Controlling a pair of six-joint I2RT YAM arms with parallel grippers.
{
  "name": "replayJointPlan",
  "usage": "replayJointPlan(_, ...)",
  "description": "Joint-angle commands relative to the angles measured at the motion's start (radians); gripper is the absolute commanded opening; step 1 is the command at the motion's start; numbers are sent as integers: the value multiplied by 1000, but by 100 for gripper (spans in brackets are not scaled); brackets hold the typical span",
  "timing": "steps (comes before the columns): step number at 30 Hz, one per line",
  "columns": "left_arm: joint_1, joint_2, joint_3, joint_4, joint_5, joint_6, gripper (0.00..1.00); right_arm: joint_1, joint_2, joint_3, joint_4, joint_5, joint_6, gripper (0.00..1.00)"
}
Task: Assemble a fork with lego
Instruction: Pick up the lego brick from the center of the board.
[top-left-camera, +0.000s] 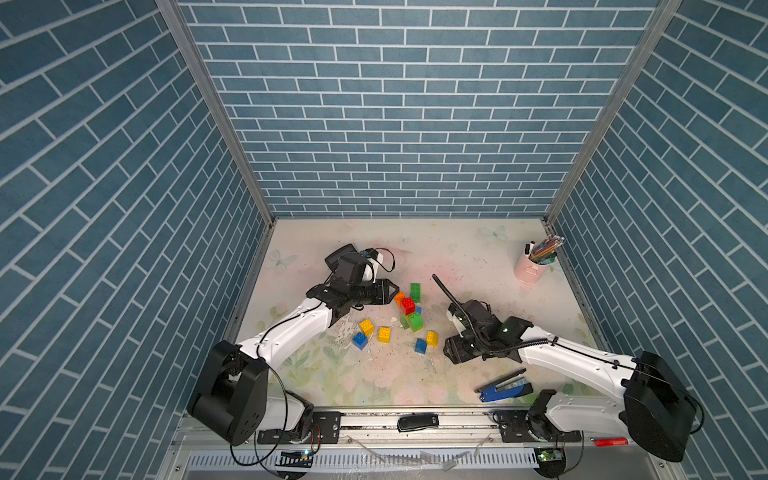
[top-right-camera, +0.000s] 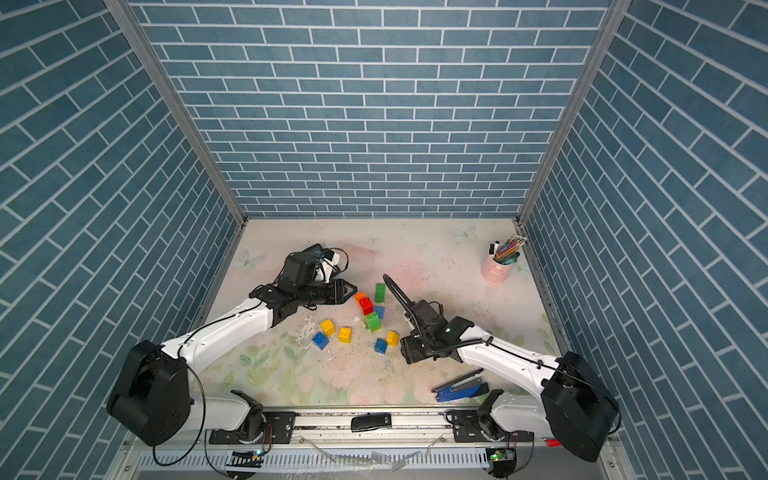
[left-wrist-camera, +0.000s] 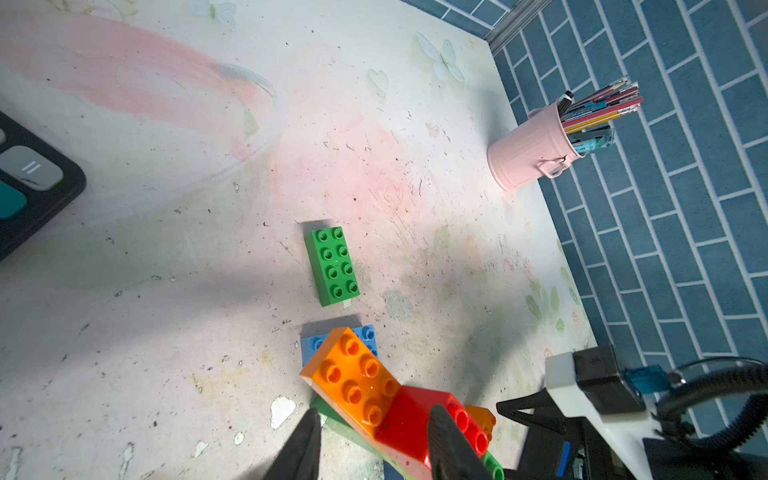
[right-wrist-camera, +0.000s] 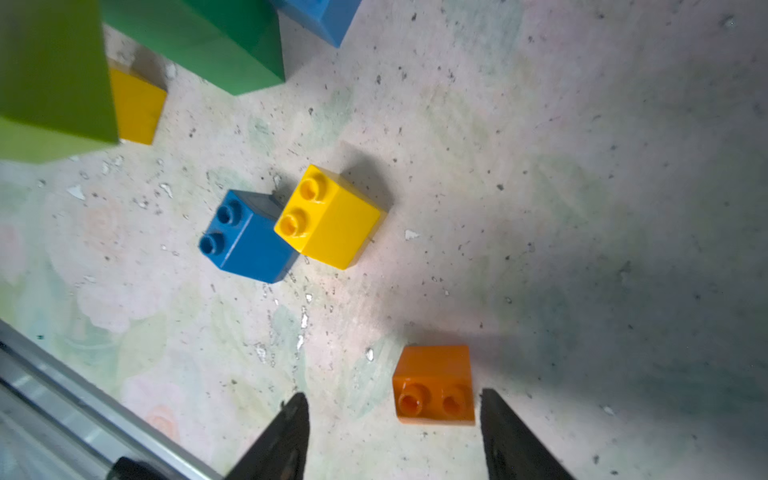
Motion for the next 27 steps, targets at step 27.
replayJointPlan(27, 19, -6, -8, -17, 10, 14, 44, 47, 43, 28, -27, 179, -12, 27)
